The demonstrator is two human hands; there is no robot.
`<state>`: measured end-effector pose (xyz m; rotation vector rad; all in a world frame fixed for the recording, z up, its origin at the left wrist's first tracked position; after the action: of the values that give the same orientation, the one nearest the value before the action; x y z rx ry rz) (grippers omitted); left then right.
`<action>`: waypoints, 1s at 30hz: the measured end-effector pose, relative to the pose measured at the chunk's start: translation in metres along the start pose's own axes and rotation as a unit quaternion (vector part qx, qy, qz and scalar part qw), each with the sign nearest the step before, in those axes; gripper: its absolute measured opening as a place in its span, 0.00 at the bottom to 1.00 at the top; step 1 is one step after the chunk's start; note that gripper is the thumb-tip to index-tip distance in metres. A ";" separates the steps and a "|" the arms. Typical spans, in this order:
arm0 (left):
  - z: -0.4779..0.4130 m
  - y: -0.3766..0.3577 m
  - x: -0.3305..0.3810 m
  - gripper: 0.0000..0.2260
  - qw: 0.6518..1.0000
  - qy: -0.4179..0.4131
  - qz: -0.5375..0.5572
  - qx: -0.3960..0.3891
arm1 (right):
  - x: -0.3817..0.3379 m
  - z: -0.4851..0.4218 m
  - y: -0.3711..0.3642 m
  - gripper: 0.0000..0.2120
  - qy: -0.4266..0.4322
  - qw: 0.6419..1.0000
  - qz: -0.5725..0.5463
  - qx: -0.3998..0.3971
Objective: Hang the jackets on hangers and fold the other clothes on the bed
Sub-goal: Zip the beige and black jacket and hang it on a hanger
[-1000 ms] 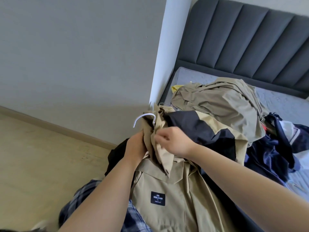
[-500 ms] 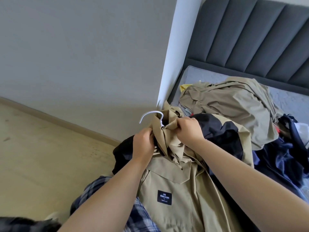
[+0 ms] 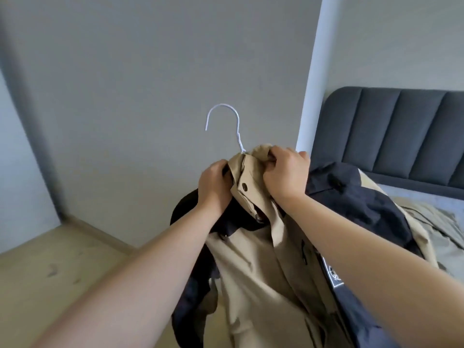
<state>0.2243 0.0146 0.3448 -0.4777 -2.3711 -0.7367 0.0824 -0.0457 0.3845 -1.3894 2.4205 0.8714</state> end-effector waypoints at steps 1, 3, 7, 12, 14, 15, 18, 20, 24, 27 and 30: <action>-0.014 0.017 0.005 0.10 1.000 -0.005 -0.002 0.010 | -0.016 -0.013 0.000 0.14 0.008 1.000 -0.008 0.012; -0.042 0.055 0.019 0.10 0.999 -0.034 -0.021 0.028 | -0.049 -0.040 0.001 0.10 0.019 0.999 -0.024 0.035; -0.097 0.139 0.062 0.07 0.966 -0.189 -0.141 0.107 | -0.121 -0.102 0.015 0.08 0.035 0.990 -0.084 0.106; -0.127 0.209 0.088 0.03 0.846 -0.287 -0.298 0.337 | -0.197 -0.136 0.009 0.08 0.085 0.983 -0.122 0.107; -0.124 0.205 0.052 0.07 0.877 -0.212 -0.386 0.195 | -0.207 -0.127 -0.036 0.06 0.097 0.984 -0.017 -0.152; -0.120 0.203 0.024 0.07 0.890 -0.156 -0.420 0.080 | -0.203 -0.117 -0.057 0.07 0.079 0.964 0.023 -0.254; -0.093 0.227 -0.029 0.07 0.890 -0.068 -0.438 -0.104 | -0.184 -0.081 -0.088 0.11 0.033 0.958 -0.017 -0.285; -0.088 0.253 -0.037 0.06 0.946 -0.031 -0.308 -0.094 | -0.174 -0.066 -0.100 0.14 -0.008 0.970 -0.086 -0.228; -0.082 0.282 -0.040 0.10 0.977 0.094 -0.043 -0.188 | -0.173 -0.047 -0.117 0.11 -0.026 0.969 -0.153 -0.194; -0.077 0.283 -0.050 0.16 0.933 0.108 -0.226 -0.259 | -0.185 -0.030 -0.119 0.17 -0.032 0.954 -0.238 -0.182; -0.079 0.272 -0.063 0.19 0.921 0.090 -0.332 -0.181 | -0.202 -0.025 -0.115 0.12 0.011 0.945 -0.238 -0.225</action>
<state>0.4397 0.1698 0.4626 0.2769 -2.2140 -1.4671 0.2885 0.0406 0.4527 -2.0305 1.8166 1.3162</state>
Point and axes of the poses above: each hand's wrist, its own z-axis away from the middle knuckle, its own y-axis out of the back of the hand, x = y × z, the point moved 4 cm from there along -z, towards the middle knuckle, and after that the axes turned 7 degrees about -y, right-handed, at the moved point
